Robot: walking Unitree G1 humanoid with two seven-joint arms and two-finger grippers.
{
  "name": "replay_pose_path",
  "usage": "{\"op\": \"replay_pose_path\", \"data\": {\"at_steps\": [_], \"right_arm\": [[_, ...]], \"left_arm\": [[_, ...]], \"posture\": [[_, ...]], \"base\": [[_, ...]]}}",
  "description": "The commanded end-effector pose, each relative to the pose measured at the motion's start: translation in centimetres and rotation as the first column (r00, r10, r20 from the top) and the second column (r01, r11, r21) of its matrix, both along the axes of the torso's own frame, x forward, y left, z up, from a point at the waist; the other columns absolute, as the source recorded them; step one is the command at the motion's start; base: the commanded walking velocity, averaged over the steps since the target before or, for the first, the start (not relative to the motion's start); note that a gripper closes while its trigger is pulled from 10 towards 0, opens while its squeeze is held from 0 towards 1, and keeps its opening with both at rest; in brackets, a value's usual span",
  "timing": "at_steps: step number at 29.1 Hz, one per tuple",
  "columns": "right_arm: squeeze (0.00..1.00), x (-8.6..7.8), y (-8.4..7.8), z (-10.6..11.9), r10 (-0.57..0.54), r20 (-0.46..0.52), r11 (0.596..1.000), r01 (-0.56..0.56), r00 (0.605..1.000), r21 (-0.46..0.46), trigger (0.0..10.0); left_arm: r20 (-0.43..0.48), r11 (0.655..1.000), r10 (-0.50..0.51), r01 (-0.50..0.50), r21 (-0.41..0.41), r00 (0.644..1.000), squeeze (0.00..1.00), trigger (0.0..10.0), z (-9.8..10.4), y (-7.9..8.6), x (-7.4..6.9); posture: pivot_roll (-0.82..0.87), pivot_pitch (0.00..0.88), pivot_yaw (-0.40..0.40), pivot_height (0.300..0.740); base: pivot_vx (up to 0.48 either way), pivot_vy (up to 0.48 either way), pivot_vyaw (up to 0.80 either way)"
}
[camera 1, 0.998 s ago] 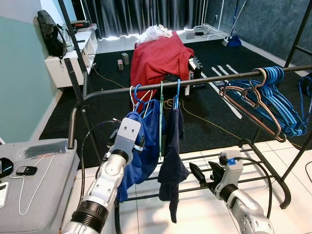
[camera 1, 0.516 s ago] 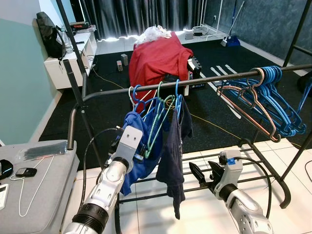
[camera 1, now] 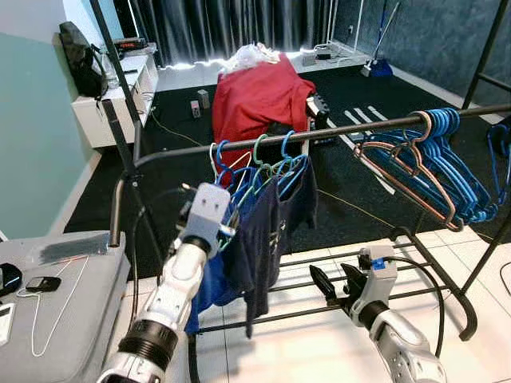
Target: Hang hanger
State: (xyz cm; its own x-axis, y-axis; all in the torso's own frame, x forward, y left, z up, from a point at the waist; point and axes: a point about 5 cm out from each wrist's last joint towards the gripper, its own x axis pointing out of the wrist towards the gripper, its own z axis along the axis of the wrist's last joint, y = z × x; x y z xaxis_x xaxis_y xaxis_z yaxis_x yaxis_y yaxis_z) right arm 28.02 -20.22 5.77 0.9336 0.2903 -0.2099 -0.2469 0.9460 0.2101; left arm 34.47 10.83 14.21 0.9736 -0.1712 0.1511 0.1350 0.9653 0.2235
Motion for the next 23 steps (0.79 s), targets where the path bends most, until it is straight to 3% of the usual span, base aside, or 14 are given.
{"op": "replay_pose_path", "data": {"at_steps": [1,6,7,12,20,21,23], "right_arm": [[0.0,0.0,0.4,-0.1,0.009,0.001,1.0,-0.009,1.0,0.001,10.0],[0.0,-0.1,0.5,-0.2,0.011,-0.001,1.0,-0.011,1.0,0.001,10.0],[0.0,-0.1,0.5,-0.2,0.01,-0.001,1.0,-0.01,1.0,0.002,10.0],[0.0,-0.1,0.6,-0.2,0.004,0.003,1.0,-0.004,1.0,0.006,10.0],[0.0,-0.2,0.5,-0.2,-0.004,0.007,1.0,0.004,1.0,0.008,10.0],[0.0,-0.2,0.5,-0.1,-0.006,0.007,1.0,0.006,1.0,0.009,10.0],[0.0,-0.2,0.5,-0.1,-0.008,0.007,1.0,0.008,1.0,0.009,10.0]], "left_arm": [[0.008,0.999,0.034,-0.034,0.011,0.999,0.0,10.0,0.2,1.1,0.3],[-0.037,0.998,0.043,-0.041,0.051,0.998,0.0,10.0,-1.0,1.9,0.6],[-0.09,0.996,0.051,-0.043,0.082,0.995,0.0,10.0,-2.2,2.3,0.7],[-0.209,0.99,0.11,-0.087,0.114,0.972,0.0,10.0,-4.7,3.7,0.8],[-0.305,0.993,0.114,-0.102,0.054,0.946,0.0,10.0,-6.3,4.1,0.5],[-0.308,0.996,0.094,-0.089,0.03,0.947,0.0,0.0,-6.4,3.9,0.3],[-0.302,0.997,0.077,-0.076,0.017,0.95,0.0,0.0,-6.4,3.8,0.3]], "posture": [[-0.14,0.0,0.064,0.74],[-0.15,0.0,0.069,0.74],[-0.15,0.0,0.075,0.74],[-0.16,0.0,0.081,0.74],[-0.18,0.0,0.086,0.74],[-0.17,0.0,0.086,0.74],[-0.17,0.0,0.085,0.74]], "base": [[0.0,0.0,0.0],[0.0,0.0,0.0],[0.0,0.0,0.0],[0.0,0.0,0.0],[0.0,0.0,0.0],[0.0,0.0,0.0],[0.0,0.0,0.0]]}}
